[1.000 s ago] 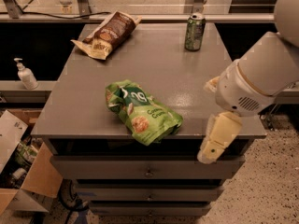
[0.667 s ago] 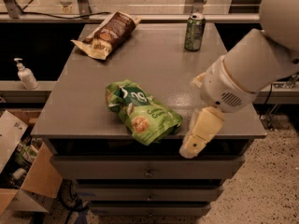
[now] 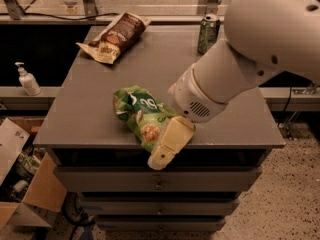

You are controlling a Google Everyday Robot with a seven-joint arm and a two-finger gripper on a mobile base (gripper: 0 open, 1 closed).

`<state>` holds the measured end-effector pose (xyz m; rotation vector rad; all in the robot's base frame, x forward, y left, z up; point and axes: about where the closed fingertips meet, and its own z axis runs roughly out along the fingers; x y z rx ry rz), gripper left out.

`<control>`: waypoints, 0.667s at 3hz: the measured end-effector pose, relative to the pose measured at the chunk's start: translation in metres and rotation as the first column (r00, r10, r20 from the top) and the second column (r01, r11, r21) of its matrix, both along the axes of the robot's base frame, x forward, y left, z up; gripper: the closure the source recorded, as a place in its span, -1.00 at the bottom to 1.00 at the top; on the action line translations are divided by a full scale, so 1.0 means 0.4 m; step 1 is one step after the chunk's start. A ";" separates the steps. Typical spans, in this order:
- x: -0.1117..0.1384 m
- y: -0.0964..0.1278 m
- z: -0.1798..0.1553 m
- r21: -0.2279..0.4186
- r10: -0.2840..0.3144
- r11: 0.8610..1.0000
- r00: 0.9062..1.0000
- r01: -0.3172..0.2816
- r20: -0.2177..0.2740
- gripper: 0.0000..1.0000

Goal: Move green rice chip bag near green can

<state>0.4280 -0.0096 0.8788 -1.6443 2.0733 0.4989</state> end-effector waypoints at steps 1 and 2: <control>0.000 0.000 0.001 0.000 0.000 1.000 1.000 0.000 0.001 -1.00; 0.002 -0.003 0.004 -0.003 -0.001 1.000 1.000 0.001 0.010 -1.00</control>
Offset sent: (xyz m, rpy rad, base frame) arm 0.0054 -0.0070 0.0038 -0.0090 -0.0308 -0.0069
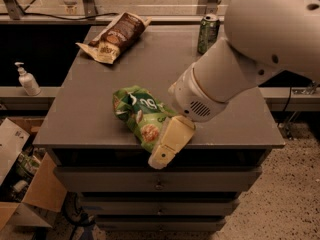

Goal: Move green rice chip bag near green can

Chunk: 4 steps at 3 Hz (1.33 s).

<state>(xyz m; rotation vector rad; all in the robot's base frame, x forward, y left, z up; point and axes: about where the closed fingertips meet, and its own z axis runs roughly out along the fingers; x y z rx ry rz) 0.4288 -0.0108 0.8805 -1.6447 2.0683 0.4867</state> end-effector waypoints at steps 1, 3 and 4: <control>0.008 0.038 -0.028 -0.006 -0.003 1.000 1.000 0.003 0.014 -1.00; 0.037 0.126 -0.104 0.010 -0.037 0.999 0.999 0.036 0.027 -0.65; 0.049 0.135 -0.123 0.012 -0.055 0.998 0.998 0.055 0.032 -0.16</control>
Offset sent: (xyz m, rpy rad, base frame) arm 0.0212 0.0563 -0.0521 0.0062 -0.0419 -0.0608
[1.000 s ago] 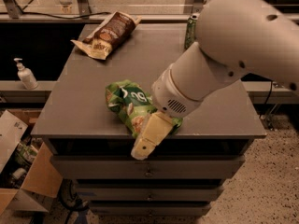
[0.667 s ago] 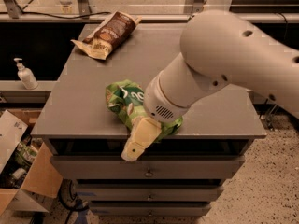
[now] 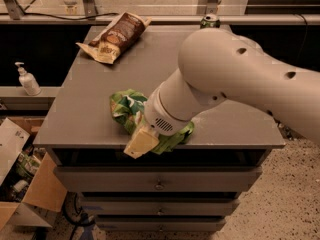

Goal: Move green rice chip bag near green can

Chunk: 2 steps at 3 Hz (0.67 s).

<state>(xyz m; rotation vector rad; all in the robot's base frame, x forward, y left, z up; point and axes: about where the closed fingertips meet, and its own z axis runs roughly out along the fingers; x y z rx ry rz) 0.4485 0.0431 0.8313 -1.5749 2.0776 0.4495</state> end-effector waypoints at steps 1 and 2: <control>0.002 -0.002 0.003 -0.001 -0.004 1.000 1.000 0.004 0.002 0.30; 0.002 -0.002 0.009 -0.001 -0.004 1.000 1.000 0.004 0.002 0.74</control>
Offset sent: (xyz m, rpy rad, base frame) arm 0.0348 -0.0576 0.0244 0.0092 -0.0831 -0.1668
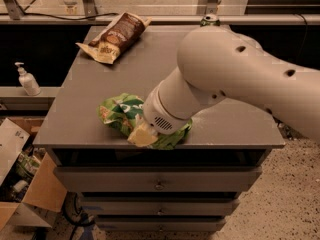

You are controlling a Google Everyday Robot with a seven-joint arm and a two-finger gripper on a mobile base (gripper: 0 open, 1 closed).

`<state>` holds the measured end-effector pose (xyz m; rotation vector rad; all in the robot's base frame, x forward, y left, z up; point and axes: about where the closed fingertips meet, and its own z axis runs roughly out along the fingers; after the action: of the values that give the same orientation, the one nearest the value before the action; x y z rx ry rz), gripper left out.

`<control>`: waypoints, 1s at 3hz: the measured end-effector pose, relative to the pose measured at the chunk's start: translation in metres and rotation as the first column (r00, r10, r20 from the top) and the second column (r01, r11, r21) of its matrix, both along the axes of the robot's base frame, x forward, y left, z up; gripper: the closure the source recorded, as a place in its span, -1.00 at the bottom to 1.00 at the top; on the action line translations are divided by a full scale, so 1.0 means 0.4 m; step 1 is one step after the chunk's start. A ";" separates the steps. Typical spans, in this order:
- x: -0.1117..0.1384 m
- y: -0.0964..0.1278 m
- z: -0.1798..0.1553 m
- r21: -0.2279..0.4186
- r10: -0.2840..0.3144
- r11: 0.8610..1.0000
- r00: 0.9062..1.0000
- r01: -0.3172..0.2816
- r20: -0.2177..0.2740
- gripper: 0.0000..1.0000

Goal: Move green rice chip bag near green can

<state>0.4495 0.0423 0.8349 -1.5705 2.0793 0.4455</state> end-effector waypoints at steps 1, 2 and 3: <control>0.000 0.000 0.003 0.000 0.000 1.000 1.000 0.000 0.000 1.00; 0.000 0.000 0.003 0.000 0.000 1.000 1.000 0.000 0.001 1.00; 0.031 -0.010 0.029 -0.001 -0.020 1.000 0.999 0.020 0.038 1.00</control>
Offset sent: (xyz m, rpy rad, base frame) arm 0.0516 -0.1140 0.1396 0.1005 -0.3381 -0.3089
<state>0.4620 0.0382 0.8466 -1.5452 2.0656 0.4045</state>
